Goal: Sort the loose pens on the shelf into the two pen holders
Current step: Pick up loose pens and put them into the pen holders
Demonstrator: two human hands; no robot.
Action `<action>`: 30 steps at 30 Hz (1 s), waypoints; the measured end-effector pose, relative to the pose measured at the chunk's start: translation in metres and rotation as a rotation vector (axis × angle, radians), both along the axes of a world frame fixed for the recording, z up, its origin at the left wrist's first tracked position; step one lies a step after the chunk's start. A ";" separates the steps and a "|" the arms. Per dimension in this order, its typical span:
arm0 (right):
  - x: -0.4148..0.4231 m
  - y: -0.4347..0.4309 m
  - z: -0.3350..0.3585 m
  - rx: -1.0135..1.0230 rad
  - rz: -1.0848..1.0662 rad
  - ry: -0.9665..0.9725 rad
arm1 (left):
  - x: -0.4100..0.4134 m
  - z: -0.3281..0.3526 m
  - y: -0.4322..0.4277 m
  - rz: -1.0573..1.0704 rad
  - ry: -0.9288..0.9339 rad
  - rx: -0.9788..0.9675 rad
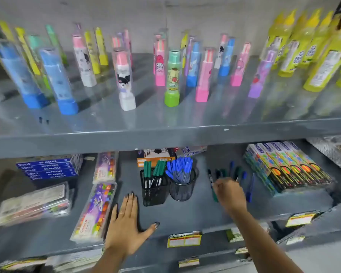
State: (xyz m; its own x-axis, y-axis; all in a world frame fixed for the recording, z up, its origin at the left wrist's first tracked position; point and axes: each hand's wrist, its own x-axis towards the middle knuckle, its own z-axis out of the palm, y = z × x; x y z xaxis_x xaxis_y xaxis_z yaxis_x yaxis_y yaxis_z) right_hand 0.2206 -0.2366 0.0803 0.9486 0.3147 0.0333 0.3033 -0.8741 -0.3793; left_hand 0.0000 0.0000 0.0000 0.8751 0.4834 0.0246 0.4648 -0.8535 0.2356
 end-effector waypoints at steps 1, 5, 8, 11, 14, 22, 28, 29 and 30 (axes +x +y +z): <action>0.004 0.006 -0.003 -0.060 -0.005 0.060 | 0.000 0.000 0.000 -0.010 0.005 -0.013; 0.005 0.017 -0.010 -0.141 -0.079 0.117 | 0.001 0.006 -0.001 -0.012 0.017 0.038; 0.003 0.013 -0.016 -0.155 -0.084 0.101 | 0.001 0.005 -0.001 -0.038 0.042 0.037; 0.000 0.013 -0.011 -0.097 -0.144 0.100 | 0.000 0.004 0.000 -0.026 0.051 0.031; -0.004 0.001 0.009 0.055 -0.225 0.074 | -0.001 0.006 0.000 -0.027 0.065 0.026; -0.014 0.001 0.102 0.752 -0.074 -0.042 | 0.000 0.012 -0.002 -0.017 0.127 0.024; -0.035 0.073 0.129 0.774 0.196 0.083 | 0.000 0.015 -0.003 -0.002 0.179 0.015; -0.040 0.087 0.128 0.723 0.248 0.056 | -0.002 0.015 -0.003 0.001 0.184 0.008; -0.043 0.096 0.124 0.668 0.303 0.016 | -0.001 0.016 -0.004 -0.003 0.186 0.004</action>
